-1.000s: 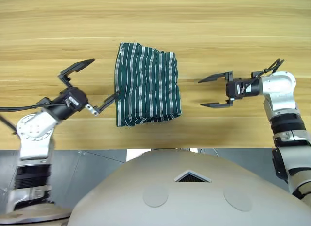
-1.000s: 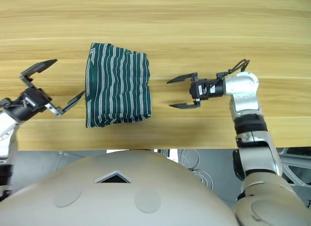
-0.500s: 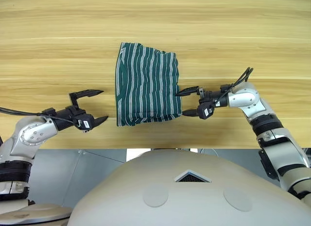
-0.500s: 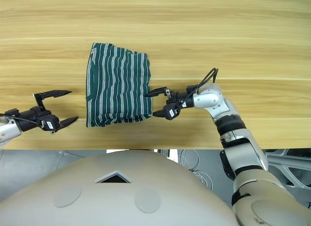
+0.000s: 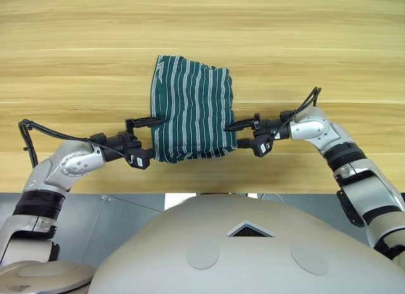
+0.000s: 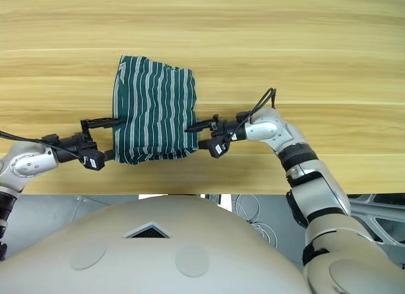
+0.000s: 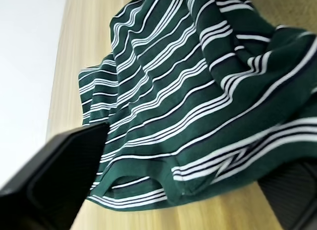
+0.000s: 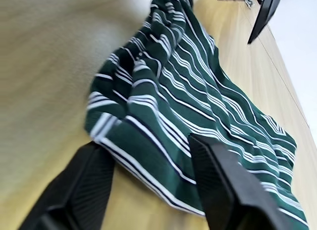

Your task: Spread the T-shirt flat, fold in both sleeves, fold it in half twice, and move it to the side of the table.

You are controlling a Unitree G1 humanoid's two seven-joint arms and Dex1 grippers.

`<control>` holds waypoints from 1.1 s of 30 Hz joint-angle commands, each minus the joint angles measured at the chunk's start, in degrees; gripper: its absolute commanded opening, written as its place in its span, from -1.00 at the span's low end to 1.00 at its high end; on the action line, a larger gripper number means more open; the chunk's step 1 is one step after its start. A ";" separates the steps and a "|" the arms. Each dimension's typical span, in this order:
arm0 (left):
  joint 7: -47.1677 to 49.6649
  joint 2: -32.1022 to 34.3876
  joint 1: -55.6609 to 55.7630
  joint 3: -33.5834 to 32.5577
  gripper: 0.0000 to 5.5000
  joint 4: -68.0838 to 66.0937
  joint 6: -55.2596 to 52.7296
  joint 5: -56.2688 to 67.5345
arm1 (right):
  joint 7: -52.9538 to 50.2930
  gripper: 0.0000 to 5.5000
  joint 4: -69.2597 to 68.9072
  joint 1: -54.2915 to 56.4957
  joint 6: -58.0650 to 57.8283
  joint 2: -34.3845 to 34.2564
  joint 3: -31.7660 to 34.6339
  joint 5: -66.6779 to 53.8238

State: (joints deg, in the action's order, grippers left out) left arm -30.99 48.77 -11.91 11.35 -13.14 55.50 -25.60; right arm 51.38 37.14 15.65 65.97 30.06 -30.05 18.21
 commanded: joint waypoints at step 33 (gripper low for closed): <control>-1.07 2.62 4.85 11.99 -1.00 -13.04 6.80 11.94 | 7.06 -0.96 -0.39 3.38 -1.98 3.66 -7.77 -20.27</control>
State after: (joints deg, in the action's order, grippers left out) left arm -29.57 49.66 -4.47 22.37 -28.74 63.99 -18.49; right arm 54.73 39.28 19.35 66.48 31.43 -37.03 3.37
